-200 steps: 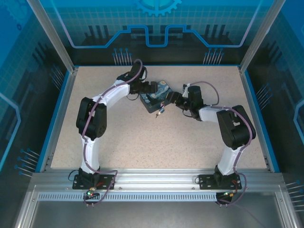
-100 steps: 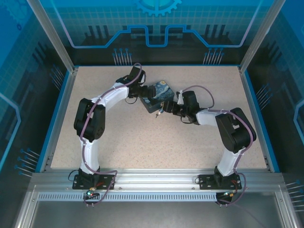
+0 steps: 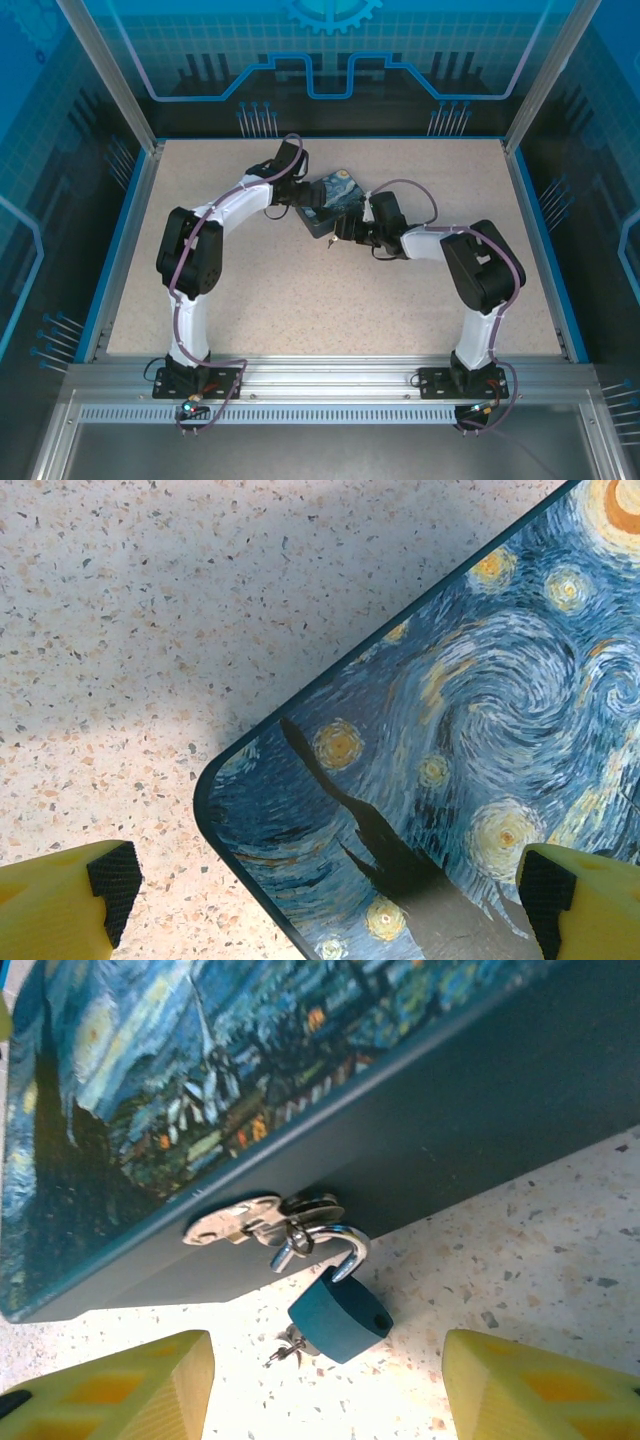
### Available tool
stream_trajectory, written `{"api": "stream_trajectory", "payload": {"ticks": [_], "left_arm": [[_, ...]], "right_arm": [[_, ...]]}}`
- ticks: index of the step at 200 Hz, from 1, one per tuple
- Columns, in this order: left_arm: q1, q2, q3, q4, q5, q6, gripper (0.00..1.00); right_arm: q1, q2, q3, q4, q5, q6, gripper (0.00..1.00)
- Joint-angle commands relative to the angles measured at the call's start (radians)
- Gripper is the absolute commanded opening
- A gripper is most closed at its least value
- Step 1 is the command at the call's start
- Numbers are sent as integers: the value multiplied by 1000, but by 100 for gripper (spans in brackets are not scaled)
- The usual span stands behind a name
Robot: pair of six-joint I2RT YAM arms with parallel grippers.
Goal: Unlock the padlock with the key
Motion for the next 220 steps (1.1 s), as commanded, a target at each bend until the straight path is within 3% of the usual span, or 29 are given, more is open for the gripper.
{"api": "stream_trajectory", "payload": {"ticks": [1,63,133,220], "left_arm": [[-8,0,-23,-10,-15,16,99],[-8,0,-46,3,-14,7,99],[-9,2,-49,6,-9,1,99],[-12,-4,-45,0,-15,2,99]], "right_arm": [[16,26,28,-15,2,-42,63],[33,66,30,31,23,-87,67],[39,110,46,75,-37,-132,67],[39,92,-18,183,-118,-83,60]]}}
